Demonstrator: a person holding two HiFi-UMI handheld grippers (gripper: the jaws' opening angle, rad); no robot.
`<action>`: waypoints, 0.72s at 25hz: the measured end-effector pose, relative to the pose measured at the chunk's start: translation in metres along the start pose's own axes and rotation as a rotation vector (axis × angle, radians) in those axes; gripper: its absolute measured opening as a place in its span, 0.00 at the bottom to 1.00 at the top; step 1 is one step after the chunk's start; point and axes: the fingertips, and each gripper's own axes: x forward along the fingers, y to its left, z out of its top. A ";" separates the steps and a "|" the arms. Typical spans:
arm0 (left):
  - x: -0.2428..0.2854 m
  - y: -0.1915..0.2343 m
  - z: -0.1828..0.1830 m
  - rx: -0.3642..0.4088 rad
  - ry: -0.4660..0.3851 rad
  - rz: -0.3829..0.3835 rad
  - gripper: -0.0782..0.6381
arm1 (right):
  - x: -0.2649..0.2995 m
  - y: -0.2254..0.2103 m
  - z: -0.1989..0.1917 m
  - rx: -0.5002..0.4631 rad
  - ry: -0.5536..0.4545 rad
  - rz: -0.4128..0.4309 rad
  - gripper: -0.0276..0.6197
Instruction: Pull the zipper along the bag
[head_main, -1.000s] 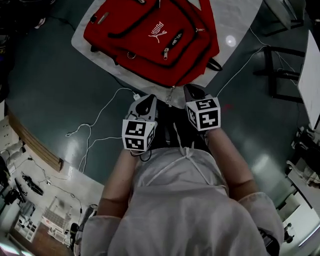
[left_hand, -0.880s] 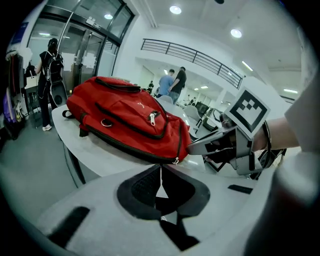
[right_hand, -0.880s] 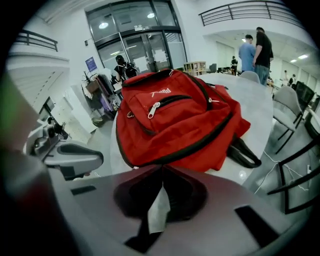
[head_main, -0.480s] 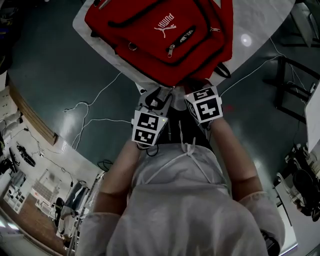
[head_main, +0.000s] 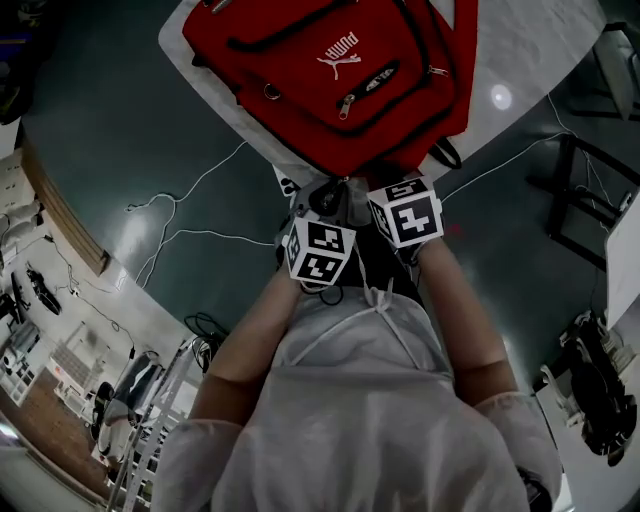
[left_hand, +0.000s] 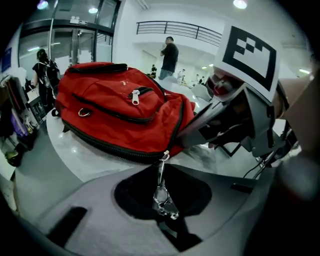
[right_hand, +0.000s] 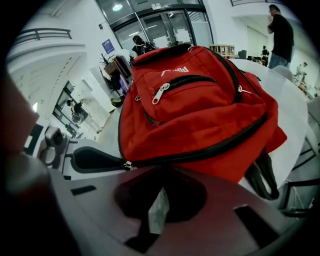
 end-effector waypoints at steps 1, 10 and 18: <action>0.000 0.003 0.000 -0.009 -0.004 0.009 0.18 | 0.000 0.000 0.000 -0.004 -0.006 -0.005 0.08; 0.000 0.007 0.001 0.018 0.025 -0.006 0.15 | 0.003 0.001 -0.001 -0.142 0.018 -0.028 0.08; -0.011 0.029 0.001 0.003 0.005 -0.003 0.15 | 0.004 0.002 0.001 -0.143 0.045 -0.061 0.08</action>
